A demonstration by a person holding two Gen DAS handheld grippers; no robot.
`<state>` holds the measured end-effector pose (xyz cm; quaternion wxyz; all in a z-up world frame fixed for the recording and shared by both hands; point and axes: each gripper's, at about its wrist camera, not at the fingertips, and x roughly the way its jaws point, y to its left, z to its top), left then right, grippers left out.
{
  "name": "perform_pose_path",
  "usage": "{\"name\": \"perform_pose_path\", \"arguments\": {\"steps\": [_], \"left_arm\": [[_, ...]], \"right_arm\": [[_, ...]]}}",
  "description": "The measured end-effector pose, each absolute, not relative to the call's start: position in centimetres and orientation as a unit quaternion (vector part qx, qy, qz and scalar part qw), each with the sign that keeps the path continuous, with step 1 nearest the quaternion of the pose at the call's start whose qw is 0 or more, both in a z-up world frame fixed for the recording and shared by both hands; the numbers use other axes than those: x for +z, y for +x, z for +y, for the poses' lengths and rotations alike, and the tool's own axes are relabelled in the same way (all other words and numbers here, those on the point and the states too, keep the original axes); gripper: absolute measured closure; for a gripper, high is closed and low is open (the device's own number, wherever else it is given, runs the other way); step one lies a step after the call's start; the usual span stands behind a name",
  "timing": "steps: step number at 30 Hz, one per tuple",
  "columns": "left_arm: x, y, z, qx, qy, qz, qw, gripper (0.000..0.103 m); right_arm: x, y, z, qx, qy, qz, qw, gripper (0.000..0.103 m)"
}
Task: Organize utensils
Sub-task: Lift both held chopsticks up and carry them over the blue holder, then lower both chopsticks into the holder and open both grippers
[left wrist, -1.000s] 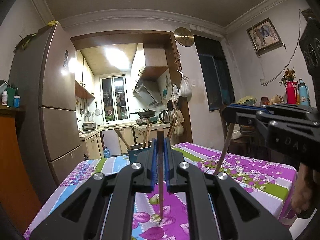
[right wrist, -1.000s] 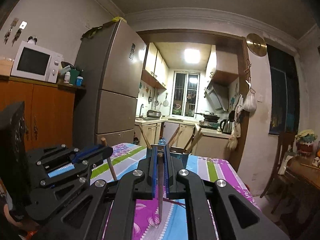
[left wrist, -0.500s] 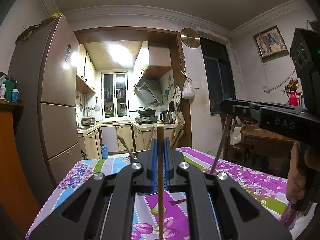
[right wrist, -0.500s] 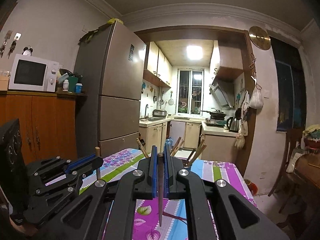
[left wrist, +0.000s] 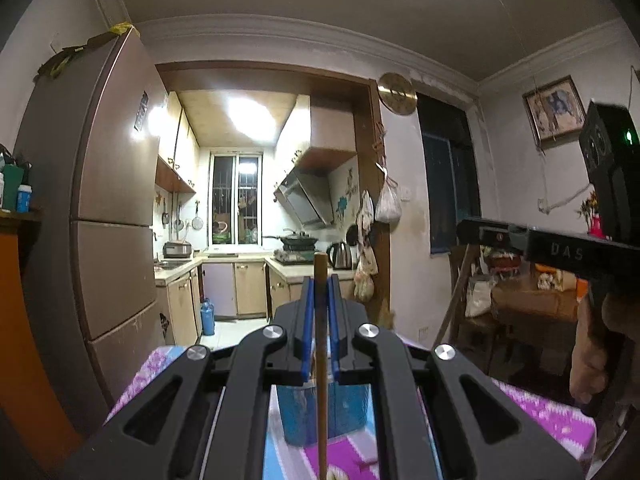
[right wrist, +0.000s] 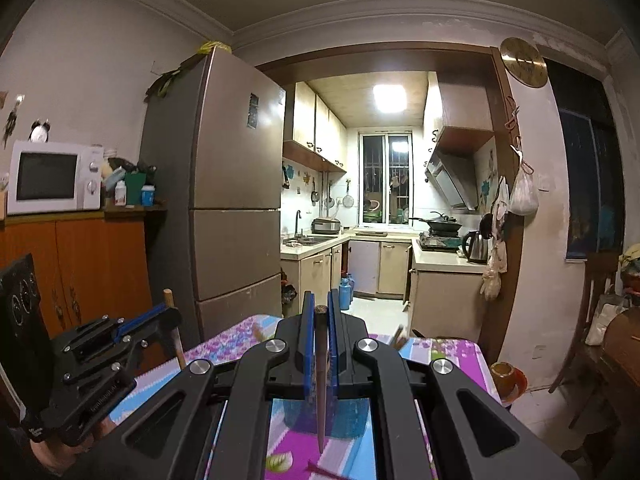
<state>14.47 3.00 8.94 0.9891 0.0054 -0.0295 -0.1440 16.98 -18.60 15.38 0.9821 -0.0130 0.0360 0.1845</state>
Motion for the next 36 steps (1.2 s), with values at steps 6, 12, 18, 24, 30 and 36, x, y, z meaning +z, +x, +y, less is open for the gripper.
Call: {"name": "perform_pose_path", "arguments": {"steps": [6, 12, 18, 24, 30, 36], "left_arm": [[13.7, 16.9, 2.6, -0.14, -0.006, -0.057, 0.989, 0.098], [17.1, 19.1, 1.8, -0.125, -0.008, -0.088, 0.988, 0.098], [18.4, 22.1, 1.2, -0.115, -0.018, -0.094, 0.989, 0.098], [16.9, 25.2, 0.2, -0.112, -0.021, -0.074, 0.991, 0.098], [14.3, 28.2, -0.2, -0.108, -0.021, -0.043, 0.993, 0.098], [12.1, 29.8, 0.0, -0.103, -0.02, -0.021, 0.994, 0.098]], "right_arm": [[19.4, 20.5, -18.6, 0.187, -0.014, 0.034, 0.982, 0.096], [22.1, 23.7, -18.5, 0.184, -0.02, 0.038, 0.982, 0.096], [23.2, 26.9, -18.0, 0.186, -0.026, 0.05, 0.981, 0.096], [22.1, 29.6, -17.4, 0.194, -0.027, 0.066, 0.978, 0.096], [19.9, 32.3, -17.2, 0.196, -0.026, 0.089, 0.976, 0.096], [18.0, 34.6, -17.2, 0.199, -0.016, 0.111, 0.974, 0.096]]}}
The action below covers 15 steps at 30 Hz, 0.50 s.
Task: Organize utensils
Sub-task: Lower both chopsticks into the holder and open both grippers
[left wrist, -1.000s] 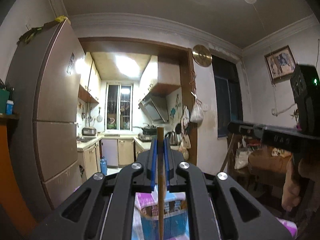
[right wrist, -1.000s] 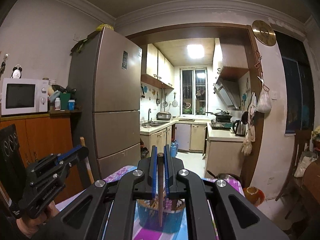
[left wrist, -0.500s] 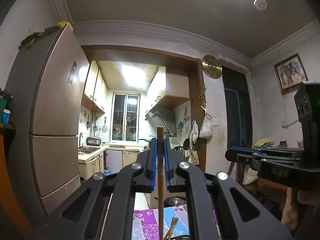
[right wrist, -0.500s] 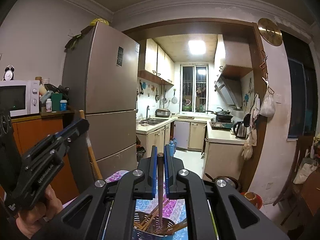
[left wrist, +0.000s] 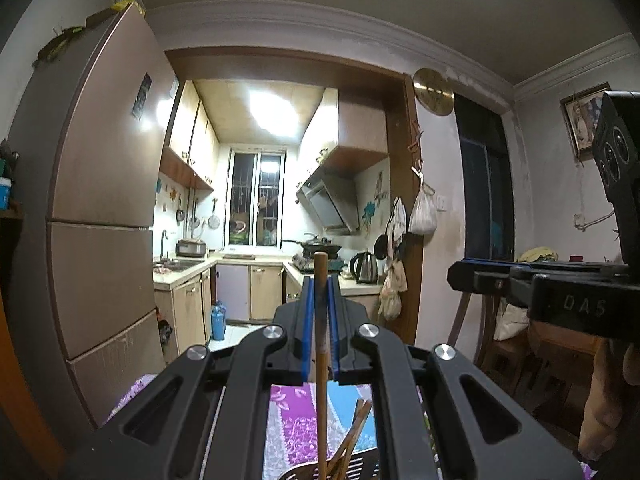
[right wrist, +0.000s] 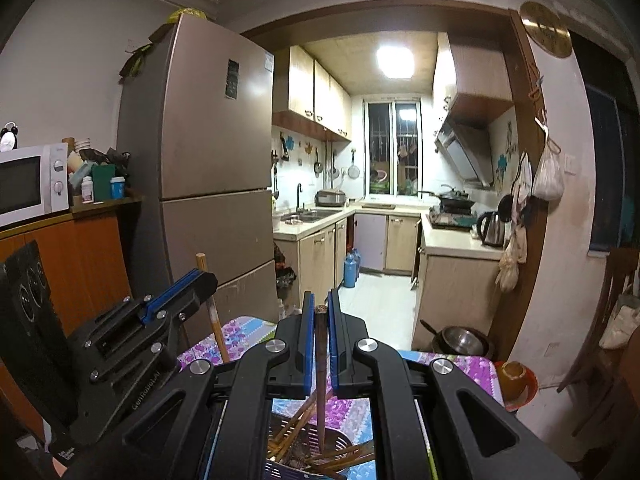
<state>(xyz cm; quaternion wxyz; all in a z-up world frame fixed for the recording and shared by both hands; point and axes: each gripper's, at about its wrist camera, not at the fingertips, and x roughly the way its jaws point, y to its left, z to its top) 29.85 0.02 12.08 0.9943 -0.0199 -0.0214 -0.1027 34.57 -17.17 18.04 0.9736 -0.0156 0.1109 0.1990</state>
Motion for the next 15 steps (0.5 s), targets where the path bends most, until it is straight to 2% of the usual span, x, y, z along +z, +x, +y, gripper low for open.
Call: {"name": "perform_pose_path", "arguments": {"steps": [15], "left_arm": [[9.6, 32.2, 0.4, -0.088, -0.02, 0.016, 0.996, 0.097]], "right_arm": [[15.1, 37.0, -17.1, 0.201, 0.0, 0.152, 0.968, 0.095]]}}
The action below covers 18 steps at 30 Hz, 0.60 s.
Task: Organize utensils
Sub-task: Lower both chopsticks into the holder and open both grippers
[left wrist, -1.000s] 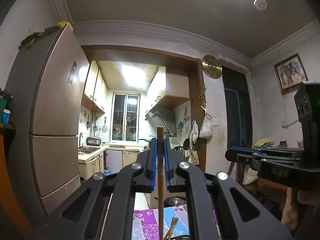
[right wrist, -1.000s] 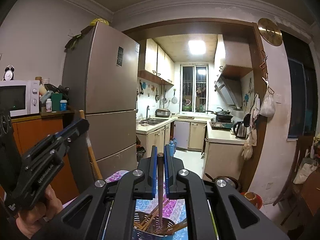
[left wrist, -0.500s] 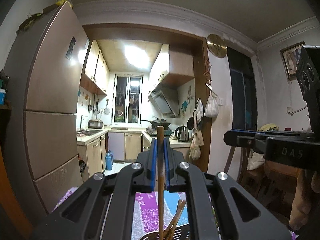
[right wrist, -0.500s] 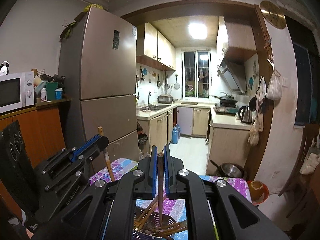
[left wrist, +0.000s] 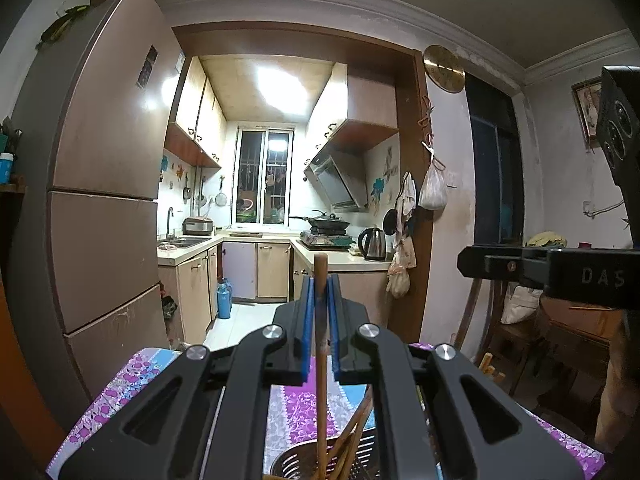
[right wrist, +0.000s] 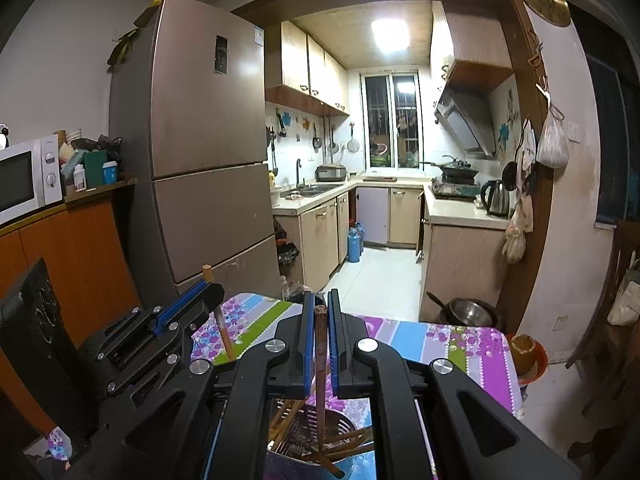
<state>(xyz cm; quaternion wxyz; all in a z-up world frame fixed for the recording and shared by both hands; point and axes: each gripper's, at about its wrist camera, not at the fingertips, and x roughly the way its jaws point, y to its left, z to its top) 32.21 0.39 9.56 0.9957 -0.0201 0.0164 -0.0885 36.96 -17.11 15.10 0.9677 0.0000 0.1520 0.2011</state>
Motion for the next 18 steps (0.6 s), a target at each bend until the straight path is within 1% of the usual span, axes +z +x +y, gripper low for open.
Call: {"name": "perform_pose_path", "arguments": {"steps": [1, 2, 3, 5, 7, 9, 12, 14, 18], "left_arm": [[9.7, 32.3, 0.4, -0.087, -0.019, 0.016, 0.996, 0.096], [9.7, 32.2, 0.5, -0.086, -0.02, 0.015, 0.996, 0.091], [9.8, 32.1, 0.5, -0.086, -0.021, 0.014, 0.996, 0.083], [10.0, 32.0, 0.6, -0.086, -0.024, 0.012, 0.996, 0.074], [10.2, 31.8, 0.7, -0.086, -0.026, 0.009, 0.996, 0.073], [10.3, 31.5, 0.7, -0.087, -0.027, 0.007, 0.996, 0.068], [10.6, 30.9, 0.9, -0.086, -0.03, 0.004, 0.996, 0.064], [10.7, 30.3, 1.3, -0.084, -0.033, 0.001, 0.996, 0.061], [10.8, 28.9, 1.9, -0.078, -0.035, 0.0, 0.996, 0.059]], "right_arm": [[15.0, 37.0, -17.2, 0.201, 0.001, 0.152, 0.968, 0.095], [14.9, 37.0, -17.2, 0.201, 0.001, 0.153, 0.968, 0.095], [14.8, 37.0, -17.3, 0.199, 0.002, 0.153, 0.968, 0.095], [14.7, 37.0, -17.4, 0.198, 0.003, 0.153, 0.968, 0.094], [14.9, 36.8, -17.6, 0.197, 0.005, 0.149, 0.969, 0.091], [15.1, 36.4, -17.7, 0.196, 0.006, 0.144, 0.97, 0.085], [15.5, 35.5, -18.2, 0.193, 0.007, 0.132, 0.972, 0.079], [15.7, 34.9, -18.7, 0.19, 0.008, 0.125, 0.974, 0.076], [16.0, 33.2, -19.7, 0.185, 0.014, 0.113, 0.976, 0.072]]}}
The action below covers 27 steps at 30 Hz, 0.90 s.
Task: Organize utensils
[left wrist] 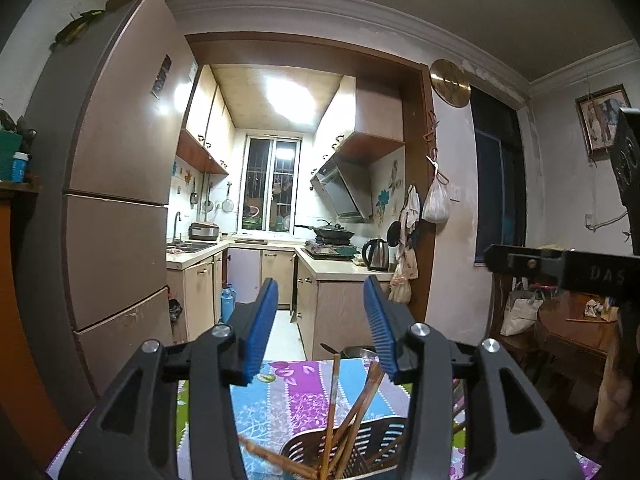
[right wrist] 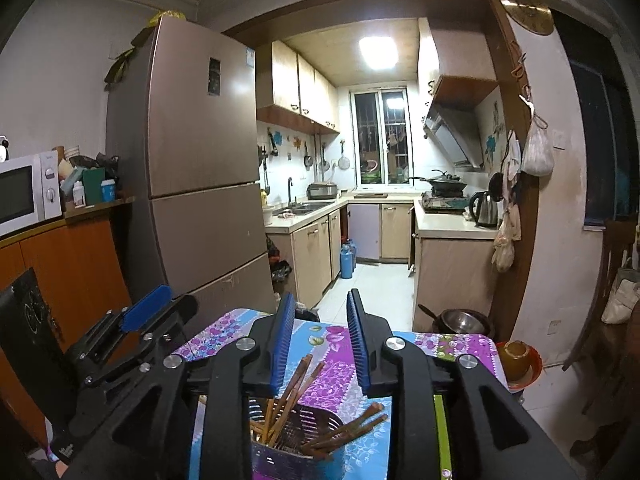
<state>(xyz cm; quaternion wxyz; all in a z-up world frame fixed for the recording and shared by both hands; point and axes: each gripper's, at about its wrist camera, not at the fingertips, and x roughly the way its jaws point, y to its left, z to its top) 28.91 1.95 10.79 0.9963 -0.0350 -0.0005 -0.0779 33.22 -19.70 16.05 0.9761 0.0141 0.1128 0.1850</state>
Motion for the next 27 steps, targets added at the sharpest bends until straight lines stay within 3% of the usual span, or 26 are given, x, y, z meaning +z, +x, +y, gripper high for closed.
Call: {"name": "perform_pose_path", "arguments": {"steps": [4, 7, 9, 11, 20, 27], "left_arm": [[10.6, 26.5, 3.0, -0.073, -0.026, -0.002, 0.997, 0.049], [9.9, 24.0, 4.2, -0.067, -0.018, 0.002, 0.998, 0.032], [9.2, 22.3, 5.0, -0.061, -0.02, 0.004, 0.998, 0.012], [8.6, 20.2, 5.8, -0.046, -0.017, 0.006, 0.999, 0.006], [4.0, 13.3, 6.4, -0.046, -0.018, 0.072, 0.996, 0.006], [0.9, 9.9, 5.6, -0.037, -0.003, 0.103, 0.994, 0.006]], "right_arm": [[15.9, 30.4, -20.5, 0.188, 0.012, 0.094, 0.978, 0.061], [15.1, 27.0, -20.8, 0.188, 0.006, 0.068, 0.98, 0.037], [14.1, 24.7, -21.0, 0.19, 0.005, 0.056, 0.98, 0.019], [12.9, 22.4, -21.1, 0.185, 0.007, 0.048, 0.982, 0.007], [4.9, 13.8, -20.9, 0.147, 0.026, 0.078, 0.986, 0.005], [1.8, 9.6, -19.6, 0.111, 0.013, 0.093, 0.989, 0.005]]}}
